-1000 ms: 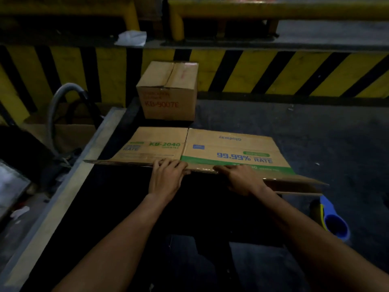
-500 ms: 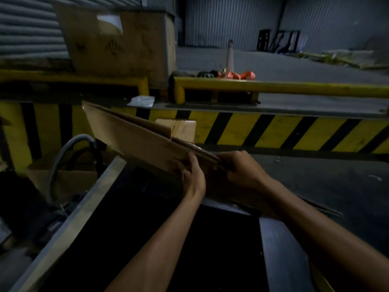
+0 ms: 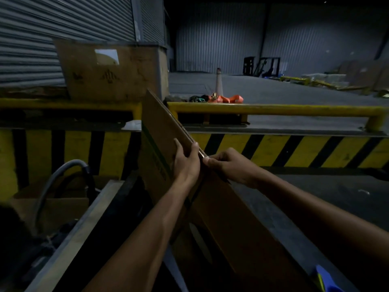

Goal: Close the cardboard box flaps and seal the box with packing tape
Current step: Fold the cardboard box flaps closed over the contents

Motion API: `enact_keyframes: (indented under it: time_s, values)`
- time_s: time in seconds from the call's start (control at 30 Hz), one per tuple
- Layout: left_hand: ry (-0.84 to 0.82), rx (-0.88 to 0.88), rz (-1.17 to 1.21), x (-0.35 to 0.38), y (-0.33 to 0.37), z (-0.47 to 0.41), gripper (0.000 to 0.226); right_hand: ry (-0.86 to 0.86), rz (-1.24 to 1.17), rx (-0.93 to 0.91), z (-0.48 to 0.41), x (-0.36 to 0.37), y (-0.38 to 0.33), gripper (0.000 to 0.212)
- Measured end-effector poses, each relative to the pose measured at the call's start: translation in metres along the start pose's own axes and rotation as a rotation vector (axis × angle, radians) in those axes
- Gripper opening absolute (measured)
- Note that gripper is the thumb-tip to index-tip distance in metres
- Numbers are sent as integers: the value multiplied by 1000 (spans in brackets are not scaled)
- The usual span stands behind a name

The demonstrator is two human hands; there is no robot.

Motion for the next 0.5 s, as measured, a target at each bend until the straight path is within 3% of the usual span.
enact_keyframes:
  time_s: [0.23, 0.5]
  values:
    - [-41, -188, 23, 4, -54, -1, 57, -30, 32, 55, -10, 35, 36, 36]
    - [-109, -186, 60, 14, -73, 1, 61, -125, -152, 124, -1, 42, 62, 38]
Point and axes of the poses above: each hand's wrist, its own z-axis away from the middle knuckle, its own x-axis out of the palm, y = z × x, the point moved 7 cm from there along -z, towards the middle knuckle, and after that the axes turned 4 degrees about -z, right-handed, at the moved point
